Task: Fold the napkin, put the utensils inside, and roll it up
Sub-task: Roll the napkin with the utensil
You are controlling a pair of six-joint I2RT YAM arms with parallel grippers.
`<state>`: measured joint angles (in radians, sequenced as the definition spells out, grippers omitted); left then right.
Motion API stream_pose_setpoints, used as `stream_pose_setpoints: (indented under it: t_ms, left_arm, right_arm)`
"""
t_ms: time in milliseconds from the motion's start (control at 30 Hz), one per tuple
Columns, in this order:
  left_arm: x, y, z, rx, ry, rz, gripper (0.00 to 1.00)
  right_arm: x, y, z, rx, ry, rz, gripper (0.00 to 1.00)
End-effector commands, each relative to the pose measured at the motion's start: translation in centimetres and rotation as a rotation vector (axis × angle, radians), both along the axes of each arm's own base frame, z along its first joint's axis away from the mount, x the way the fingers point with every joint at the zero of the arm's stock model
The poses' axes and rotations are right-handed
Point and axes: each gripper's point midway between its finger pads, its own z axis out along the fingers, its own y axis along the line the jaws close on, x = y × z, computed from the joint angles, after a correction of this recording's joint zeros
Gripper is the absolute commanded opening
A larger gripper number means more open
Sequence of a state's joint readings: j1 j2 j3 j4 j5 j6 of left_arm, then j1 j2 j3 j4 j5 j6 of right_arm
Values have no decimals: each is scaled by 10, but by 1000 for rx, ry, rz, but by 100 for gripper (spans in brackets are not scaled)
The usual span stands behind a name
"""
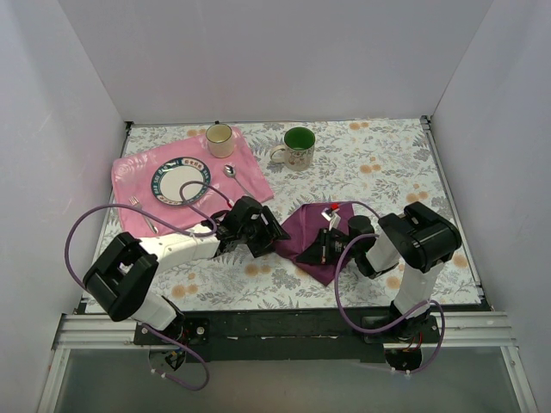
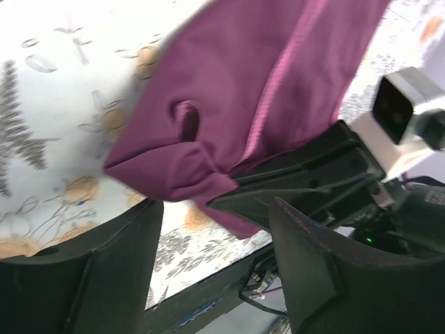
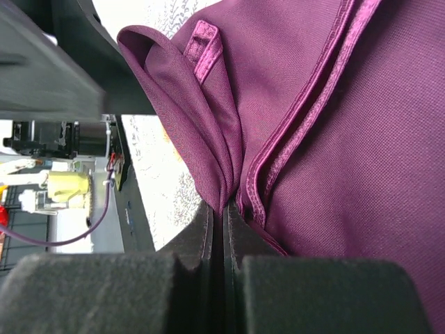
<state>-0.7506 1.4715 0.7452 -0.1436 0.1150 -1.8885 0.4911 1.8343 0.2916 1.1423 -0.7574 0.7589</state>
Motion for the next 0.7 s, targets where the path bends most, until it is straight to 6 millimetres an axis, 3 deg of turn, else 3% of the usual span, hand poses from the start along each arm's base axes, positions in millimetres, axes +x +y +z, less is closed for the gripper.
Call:
stream_pose_setpoints:
  t_ms: [0, 133, 233, 567, 667]
  left_arm:
    - [5, -13, 30, -60, -85, -36, 68]
    - [-16, 5, 2, -19, 61, 49, 69]
    - [-18, 1, 3, -90, 69, 72, 66]
    - [7, -12, 3, -212, -109, 109, 70]
    - [10, -10, -5, -214, -136, 120, 70]
  right_arm:
    - [-24, -16, -35, -94, 183, 0, 1]
    - [-22, -14, -32, -73, 213, -10, 1]
    - [-18, -12, -29, -66, 219, -21, 1]
    - [-17, -8, -25, -38, 247, -17, 1]
    - [-19, -8, -23, -27, 266, -15, 1]
